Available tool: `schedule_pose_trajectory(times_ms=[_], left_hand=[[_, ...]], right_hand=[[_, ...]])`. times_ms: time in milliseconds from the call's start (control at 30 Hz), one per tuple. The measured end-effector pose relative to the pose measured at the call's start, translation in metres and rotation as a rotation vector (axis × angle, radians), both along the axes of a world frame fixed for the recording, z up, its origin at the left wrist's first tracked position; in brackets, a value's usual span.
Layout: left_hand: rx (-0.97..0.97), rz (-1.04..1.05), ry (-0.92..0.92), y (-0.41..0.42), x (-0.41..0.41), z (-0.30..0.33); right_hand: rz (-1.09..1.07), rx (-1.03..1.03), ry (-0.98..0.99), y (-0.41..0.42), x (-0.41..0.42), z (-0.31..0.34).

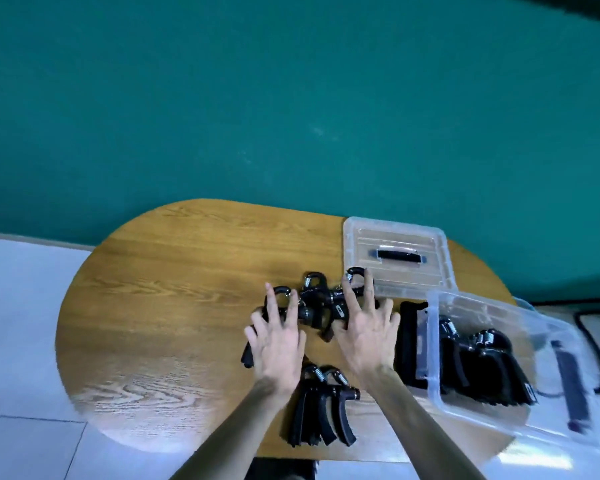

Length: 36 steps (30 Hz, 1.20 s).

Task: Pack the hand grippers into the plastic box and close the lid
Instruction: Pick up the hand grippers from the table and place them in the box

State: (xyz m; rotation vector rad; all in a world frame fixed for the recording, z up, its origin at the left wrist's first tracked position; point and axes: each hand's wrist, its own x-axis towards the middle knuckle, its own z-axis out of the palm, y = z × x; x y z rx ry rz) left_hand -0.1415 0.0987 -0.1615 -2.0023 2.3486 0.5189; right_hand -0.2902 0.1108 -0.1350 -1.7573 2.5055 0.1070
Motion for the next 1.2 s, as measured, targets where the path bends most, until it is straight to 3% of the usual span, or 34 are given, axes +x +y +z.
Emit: schedule_pose_trajectory(times_ms=[433,700,933,1200], left_hand=[[-0.108,-0.158,0.169,0.039,-0.194,0.052],[-0.086,-0.220,0.150,0.078,-0.303,0.047],[0.033,-0.179,0.069,0.092,-0.340,0.003],[0.092,-0.163,-0.007,0.094,-0.347,-0.036]], right_hand=[[-0.229,-0.190,-0.031,0.089,-0.164,0.046],[-0.305,-0.134,-0.078,0.139,-0.274,0.030],[-0.278,-0.023,-0.186,0.155,-0.322,-0.018],[-0.201,-0.039,-0.304,0.150,-0.329,-0.063]])
